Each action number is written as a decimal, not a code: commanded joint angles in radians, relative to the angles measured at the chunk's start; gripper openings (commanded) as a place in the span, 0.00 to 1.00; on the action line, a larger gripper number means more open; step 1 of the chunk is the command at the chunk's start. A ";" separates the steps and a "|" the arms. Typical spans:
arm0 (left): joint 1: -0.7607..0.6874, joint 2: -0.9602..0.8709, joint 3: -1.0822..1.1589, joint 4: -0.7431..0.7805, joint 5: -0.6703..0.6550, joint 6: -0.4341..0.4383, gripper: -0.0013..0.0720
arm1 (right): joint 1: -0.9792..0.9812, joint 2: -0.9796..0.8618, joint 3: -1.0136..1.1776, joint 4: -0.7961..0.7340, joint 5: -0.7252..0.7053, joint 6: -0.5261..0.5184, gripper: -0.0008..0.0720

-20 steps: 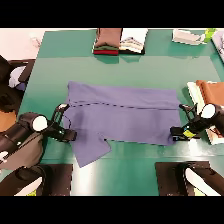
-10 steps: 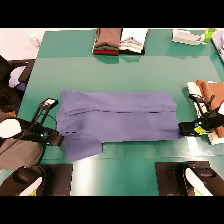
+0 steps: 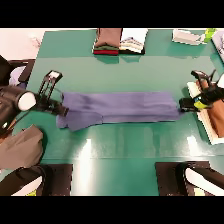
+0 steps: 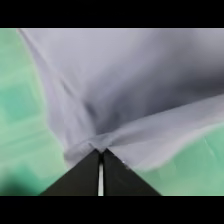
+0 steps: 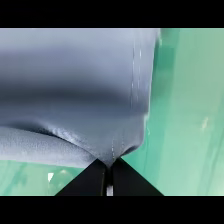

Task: Fold the shirts.

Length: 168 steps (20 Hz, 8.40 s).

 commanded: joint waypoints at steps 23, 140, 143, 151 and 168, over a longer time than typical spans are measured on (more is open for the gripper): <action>0.083 -0.417 0.362 -0.224 0.112 0.064 0.06 | -0.158 -0.406 0.184 0.130 -0.126 -0.011 0.80; -0.053 -0.197 0.702 -0.245 -0.143 0.061 0.05 | -0.491 -0.463 0.896 0.052 -0.113 0.253 0.04; -0.053 -0.197 0.702 -0.245 -0.147 0.061 0.05 | -0.494 -0.418 0.897 0.054 -0.160 0.250 0.04; -0.053 -0.197 0.702 -0.245 -0.146 0.062 0.06 | -0.513 -0.224 0.896 0.101 -0.177 0.212 0.04; -0.053 -0.197 0.702 -0.245 -0.173 0.082 0.06 | -0.784 0.092 0.092 -0.168 -0.041 0.022 0.07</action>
